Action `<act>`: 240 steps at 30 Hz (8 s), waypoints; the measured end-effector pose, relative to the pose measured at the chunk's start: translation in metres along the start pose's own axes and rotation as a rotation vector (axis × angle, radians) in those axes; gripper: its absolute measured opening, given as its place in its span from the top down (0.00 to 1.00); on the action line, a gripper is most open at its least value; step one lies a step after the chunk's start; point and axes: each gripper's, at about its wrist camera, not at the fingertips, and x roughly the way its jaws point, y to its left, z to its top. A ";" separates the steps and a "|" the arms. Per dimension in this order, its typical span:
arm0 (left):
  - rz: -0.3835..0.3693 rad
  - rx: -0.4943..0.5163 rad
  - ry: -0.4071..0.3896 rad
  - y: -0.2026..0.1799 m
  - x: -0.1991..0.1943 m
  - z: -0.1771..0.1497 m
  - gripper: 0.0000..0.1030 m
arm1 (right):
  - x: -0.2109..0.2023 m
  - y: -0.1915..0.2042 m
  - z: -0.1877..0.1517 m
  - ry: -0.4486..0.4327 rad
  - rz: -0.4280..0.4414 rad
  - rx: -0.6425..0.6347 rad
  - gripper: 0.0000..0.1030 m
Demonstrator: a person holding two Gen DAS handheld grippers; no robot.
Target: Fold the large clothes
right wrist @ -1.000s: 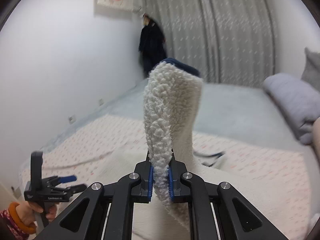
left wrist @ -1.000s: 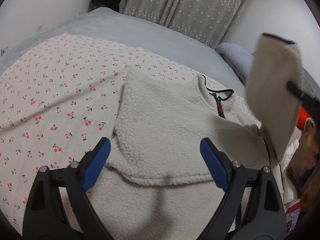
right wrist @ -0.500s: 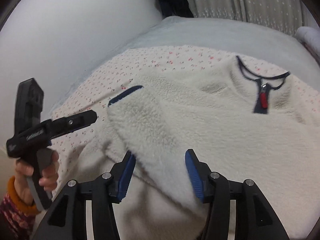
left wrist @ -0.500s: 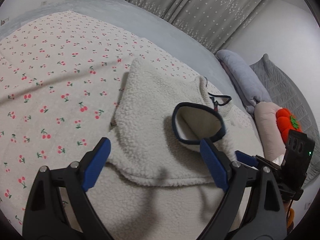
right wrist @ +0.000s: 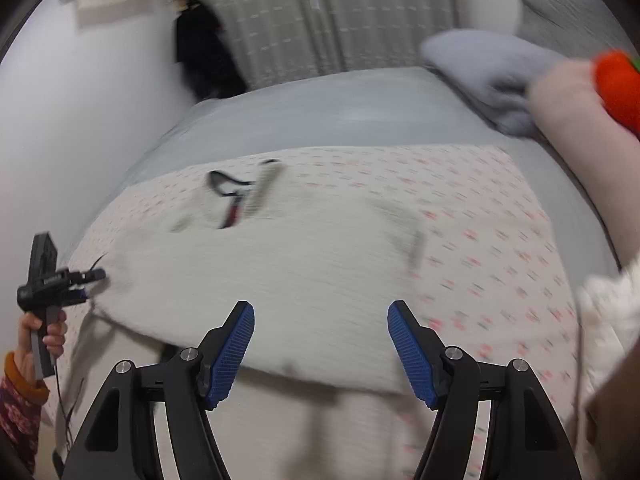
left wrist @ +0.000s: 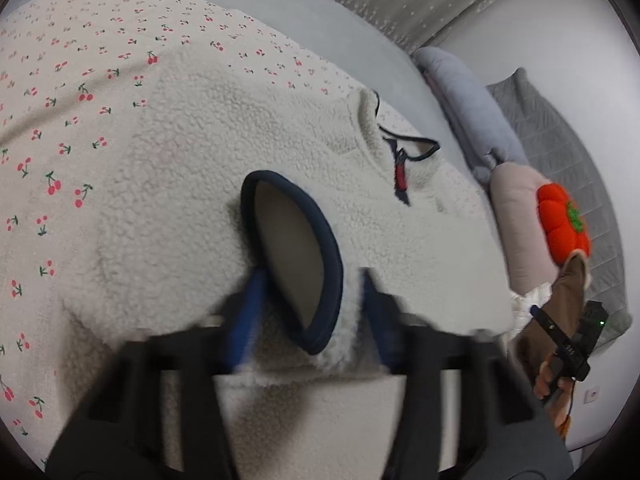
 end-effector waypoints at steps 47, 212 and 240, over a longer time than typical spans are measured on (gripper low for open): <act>-0.056 0.197 -0.141 0.016 -0.019 -0.001 0.44 | -0.014 -0.034 -0.051 0.015 0.029 -0.100 0.48; -0.032 0.335 0.047 0.097 -0.171 -0.290 0.73 | 0.056 0.434 -0.249 0.317 0.609 -0.616 0.66; -0.058 0.346 0.049 0.110 -0.170 -0.300 0.76 | 0.088 0.437 -0.190 0.092 0.195 -0.708 0.95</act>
